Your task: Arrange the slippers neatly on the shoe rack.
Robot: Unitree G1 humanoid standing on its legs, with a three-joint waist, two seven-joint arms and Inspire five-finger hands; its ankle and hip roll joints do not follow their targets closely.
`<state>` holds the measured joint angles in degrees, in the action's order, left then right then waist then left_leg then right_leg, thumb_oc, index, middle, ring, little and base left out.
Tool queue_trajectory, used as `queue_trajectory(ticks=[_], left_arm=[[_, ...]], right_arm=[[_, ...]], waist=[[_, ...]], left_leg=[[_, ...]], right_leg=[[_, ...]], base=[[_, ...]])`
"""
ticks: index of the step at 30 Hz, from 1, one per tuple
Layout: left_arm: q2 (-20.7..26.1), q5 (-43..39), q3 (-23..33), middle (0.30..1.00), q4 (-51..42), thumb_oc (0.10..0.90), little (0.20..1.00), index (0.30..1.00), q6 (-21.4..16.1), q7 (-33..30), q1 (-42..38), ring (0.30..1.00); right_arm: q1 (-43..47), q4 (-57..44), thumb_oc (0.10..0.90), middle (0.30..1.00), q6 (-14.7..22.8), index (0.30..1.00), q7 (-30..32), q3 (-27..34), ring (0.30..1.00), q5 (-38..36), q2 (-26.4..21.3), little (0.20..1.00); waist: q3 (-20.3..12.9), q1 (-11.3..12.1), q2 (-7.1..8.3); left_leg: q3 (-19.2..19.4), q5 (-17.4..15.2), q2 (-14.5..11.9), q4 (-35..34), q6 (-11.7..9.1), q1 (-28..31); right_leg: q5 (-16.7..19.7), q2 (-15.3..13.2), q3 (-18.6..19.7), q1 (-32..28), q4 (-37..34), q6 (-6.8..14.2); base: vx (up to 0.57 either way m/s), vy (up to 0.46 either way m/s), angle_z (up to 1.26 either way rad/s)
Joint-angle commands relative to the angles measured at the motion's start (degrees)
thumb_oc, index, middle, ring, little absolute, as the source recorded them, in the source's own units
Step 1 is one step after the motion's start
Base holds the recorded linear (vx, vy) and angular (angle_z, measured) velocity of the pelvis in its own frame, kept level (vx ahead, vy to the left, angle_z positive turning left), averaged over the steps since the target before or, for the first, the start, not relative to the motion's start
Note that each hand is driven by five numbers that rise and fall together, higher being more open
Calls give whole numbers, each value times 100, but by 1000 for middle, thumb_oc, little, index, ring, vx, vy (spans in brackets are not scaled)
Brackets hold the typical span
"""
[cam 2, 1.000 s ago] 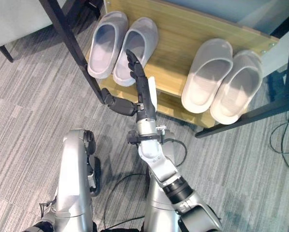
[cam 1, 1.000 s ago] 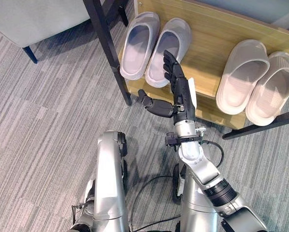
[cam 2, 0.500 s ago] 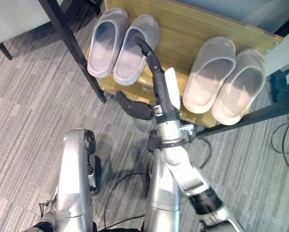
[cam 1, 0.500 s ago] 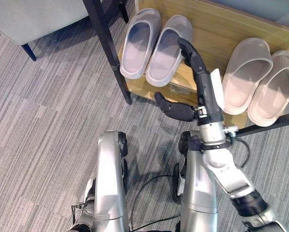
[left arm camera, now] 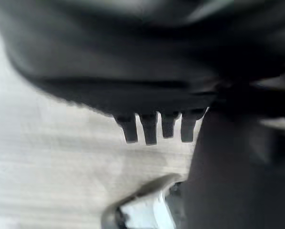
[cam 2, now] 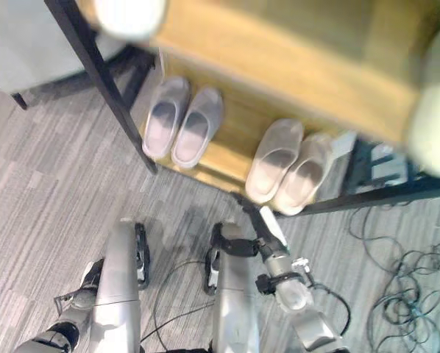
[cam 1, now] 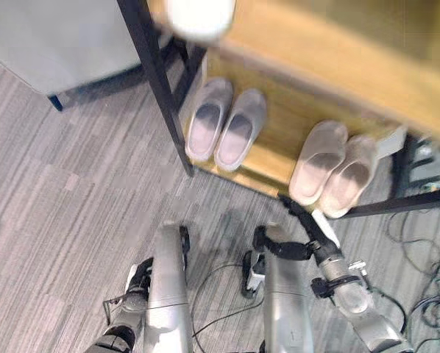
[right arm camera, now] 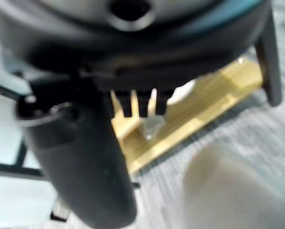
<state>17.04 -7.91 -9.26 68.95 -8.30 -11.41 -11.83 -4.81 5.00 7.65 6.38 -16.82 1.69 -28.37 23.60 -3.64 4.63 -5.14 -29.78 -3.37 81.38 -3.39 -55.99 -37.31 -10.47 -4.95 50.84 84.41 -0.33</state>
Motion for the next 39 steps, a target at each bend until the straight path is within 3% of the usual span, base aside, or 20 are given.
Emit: queue_trajectory(ticks=[1, 5, 9, 11, 15, 19, 21, 22, 23, 25, 28, 34, 39], left_arm=[[-292, 408, -208, 900, 271, 800, 900, 900, -14, 165, 351, 900], [-397, 846, -364, 900, 326, 800, 900, 900, -44, 217, 599, 900], [-508, 1760, -975, 900, 196, 800, 900, 900, -234, 185, 825, 900], [-544, 1891, -1129, 900, 40, 800, 900, 900, -350, 106, 848, 900], [-438, 2316, -1675, 900, -539, 800, 900, 900, -553, -35, 696, 900], [-279, 2225, -2080, 900, -1566, 800, 900, 900, -782, 239, 622, 900], [-34, 2141, -2359, 900, -2669, 800, 900, 900, -889, 598, 621, 900], [416, 1799, -2374, 900, -4166, 800, 900, 900, -924, 998, 702, 900], [466, 1770, -2360, 900, -4240, 800, 900, 900, -880, 1035, 736, 900], [863, 1571, -2345, 900, -5353, 800, 900, 900, -883, 1365, 666, 900], [1141, 1277, -2725, 900, -6258, 800, 900, 900, -1039, 2091, 290, 900], [858, 1337, -3095, 900, -6631, 800, 900, 900, -1013, 2108, -641, 900], [343, 2472, -3216, 900, -5453, 800, 900, 900, -860, 1347, -1749, 900]], right_arm=[[127, -533, 800, 900, 266, 900, -107, 180, 900, -52, 64, 900], [127, 246, 800, 900, 250, 900, -64, 48, 900, 42, 295, 900], [-60, 950, 800, 900, 343, 900, -42, -9, 900, 100, 441, 900], [-103, 1518, 800, 900, 377, 900, 189, -40, 900, 342, 479, 900], [-294, 2102, 800, 900, 369, 900, 306, 6, 900, 368, 554, 900], [-538, 2024, 800, 900, 391, 900, 263, 11, 900, 565, 468, 900], [-668, 1948, 800, 900, 419, 900, 210, 36, 900, 671, 393, 900], [-758, 2049, 800, 900, 400, 900, 166, 151, 900, 566, 439, 900], [-762, 2054, 800, 900, 402, 900, 166, 139, 900, 566, 454, 900], [-727, 2244, 800, 900, 324, 900, 142, 134, 900, 542, 528, 900], [-744, 2186, 800, 900, 291, 900, -26, 17, 900, 793, 453, 900], [-790, 2239, 800, 900, 244, 900, -116, -155, 900, 947, 488, 900], [-797, 2245, 800, 900, 199, 900, -62, -249, 900, 1181, 374, 900]], waist=[[-677, 165, -2], [-1076, 147, 5], [-1597, 102, -85], [-1833, 98, -174], [-2162, 65, -295], [-2300, 9, -352], [-2310, -26, -380], [-2292, -17, -429], [-2293, -19, -414], [-2258, 2, -433], [-2298, -85, -491], [-2233, -247, -522], [-2193, -414, -566]], left_leg=[[-24, 929, -203, -2250, 334, 1262], [190, 1715, -246, -4577, 206, 2865], [541, 2332, -164, -6630, 48, 4258], [614, 2585, -93, -7484, 47, 4765], [664, 2930, -13, -8521, 80, 5387], [668, 2927, 55, -8638, 54, 5516], [668, 2895, 72, -8638, 58, 5541], [655, 2953, 98, -8638, 67, 5532], [654, 2897, 90, -8638, 60, 5574], [633, 2919, 117, -8638, 50, 5534], [749, 2825, 136, -8638, 7, 5601], [828, 2859, 112, -8638, -10, 5755], [951, 2815, 99, -8638, 2, 5809]], right_leg=[[1120, -250, 115, -966, -2411, 45], [2126, -156, -229, -2495, -4569, 405], [2963, 38, -445, -3754, -6578, 685], [3174, 158, -487, -4169, -7344, 721], [3434, 352, -480, -4744, -8308, 768], [3553, 425, -515, -5106, -8834, 783], [3579, 436, -494, -5199, -8933, 790], [3605, 433, -502, -5205, -8941, 801], [3557, 440, -496, -5244, -8941, 806], [3520, 447, -521, -5243, -8941, 819], [3439, 416, -519, -5312, -8941, 865], [3459, 440, -401, -5452, -8941, 861], [3445, 447, -319, -5448, -8941, 891]], base=[[55, -4, 5], [171, 5, -6], [233, 11, -3], [116, -12, -9], [37, -36, 0], [-16, -47, 2], [-42, -37, 2], [0, 0, 0], [-58, -36, -1], [-44, -34, -4], [-18, -6, 0], [-7, -11, -7], [-5, -4, -8]])
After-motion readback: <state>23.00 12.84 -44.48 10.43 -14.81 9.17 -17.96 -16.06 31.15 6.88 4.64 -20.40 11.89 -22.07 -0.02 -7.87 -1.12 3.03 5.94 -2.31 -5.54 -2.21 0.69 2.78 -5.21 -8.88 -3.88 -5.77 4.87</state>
